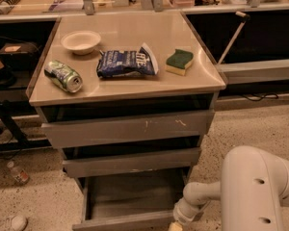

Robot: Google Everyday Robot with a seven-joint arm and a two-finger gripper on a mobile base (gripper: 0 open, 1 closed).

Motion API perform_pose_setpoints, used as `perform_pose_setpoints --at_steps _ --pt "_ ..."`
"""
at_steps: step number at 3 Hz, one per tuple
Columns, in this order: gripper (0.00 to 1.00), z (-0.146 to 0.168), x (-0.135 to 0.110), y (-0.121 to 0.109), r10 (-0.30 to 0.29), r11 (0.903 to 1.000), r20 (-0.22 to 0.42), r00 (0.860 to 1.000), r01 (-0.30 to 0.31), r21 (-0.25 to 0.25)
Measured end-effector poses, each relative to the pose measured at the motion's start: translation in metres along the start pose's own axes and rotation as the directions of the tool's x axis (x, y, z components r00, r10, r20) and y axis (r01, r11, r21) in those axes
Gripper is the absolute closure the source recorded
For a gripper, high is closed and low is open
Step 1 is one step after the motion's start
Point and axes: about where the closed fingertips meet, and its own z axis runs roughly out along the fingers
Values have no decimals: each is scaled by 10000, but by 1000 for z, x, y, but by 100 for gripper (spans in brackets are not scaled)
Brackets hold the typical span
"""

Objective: Open bottom drawer

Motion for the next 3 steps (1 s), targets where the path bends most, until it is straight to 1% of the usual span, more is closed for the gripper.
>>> perform_pose_setpoints --at_steps 1,2,3 --pt "0 -3 23 17 424 9991 -105 9990 -424 2" --pt "0 -5 54 39 998 9949 -186 9948 -1000 -122" --pt "0 -4 54 40 971 9950 -188 9951 -975 -208"
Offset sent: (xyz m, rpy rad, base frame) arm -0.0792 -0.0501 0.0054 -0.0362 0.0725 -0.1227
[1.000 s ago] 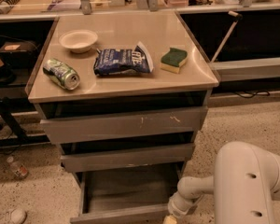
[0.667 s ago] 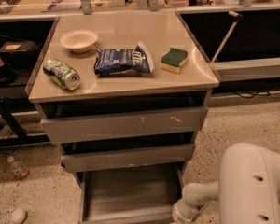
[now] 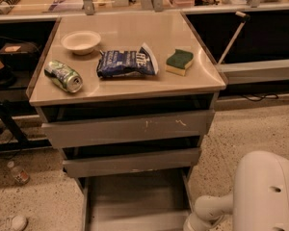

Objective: Open bottom drawer

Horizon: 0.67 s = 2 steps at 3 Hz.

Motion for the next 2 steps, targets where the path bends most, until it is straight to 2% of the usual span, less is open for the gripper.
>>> perform_pose_setpoints --at_steps 1,2 --pt "0 -1 21 14 245 9995 -154 9996 -248 -176" --pt "0 -3 26 15 385 9991 -167 9991 -387 -147"
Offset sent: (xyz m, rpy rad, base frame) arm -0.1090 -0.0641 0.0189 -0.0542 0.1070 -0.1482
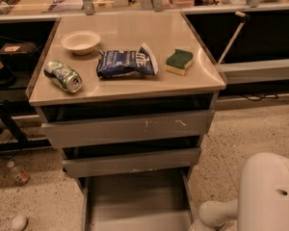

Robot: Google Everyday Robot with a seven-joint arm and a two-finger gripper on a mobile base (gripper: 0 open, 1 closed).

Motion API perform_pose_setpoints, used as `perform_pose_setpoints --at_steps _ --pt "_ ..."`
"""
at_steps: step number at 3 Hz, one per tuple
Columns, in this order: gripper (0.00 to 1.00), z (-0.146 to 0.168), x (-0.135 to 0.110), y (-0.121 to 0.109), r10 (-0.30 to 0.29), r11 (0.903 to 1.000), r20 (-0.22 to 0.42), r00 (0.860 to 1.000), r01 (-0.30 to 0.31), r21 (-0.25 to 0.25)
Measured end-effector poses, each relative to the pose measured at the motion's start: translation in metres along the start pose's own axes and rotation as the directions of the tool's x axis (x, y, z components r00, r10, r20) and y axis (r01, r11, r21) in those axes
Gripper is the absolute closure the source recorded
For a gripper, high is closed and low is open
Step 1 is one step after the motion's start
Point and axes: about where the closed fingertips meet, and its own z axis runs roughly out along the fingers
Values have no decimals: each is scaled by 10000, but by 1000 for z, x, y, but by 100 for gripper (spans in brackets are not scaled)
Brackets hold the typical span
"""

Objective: Open bottom drawer

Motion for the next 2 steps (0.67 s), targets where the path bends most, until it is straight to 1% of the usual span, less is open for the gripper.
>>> perform_pose_setpoints --at_steps 1,2 --pt "0 -3 29 19 569 9984 115 9983 -569 -66" --pt "0 -2 22 21 569 9984 115 9983 -569 -66"
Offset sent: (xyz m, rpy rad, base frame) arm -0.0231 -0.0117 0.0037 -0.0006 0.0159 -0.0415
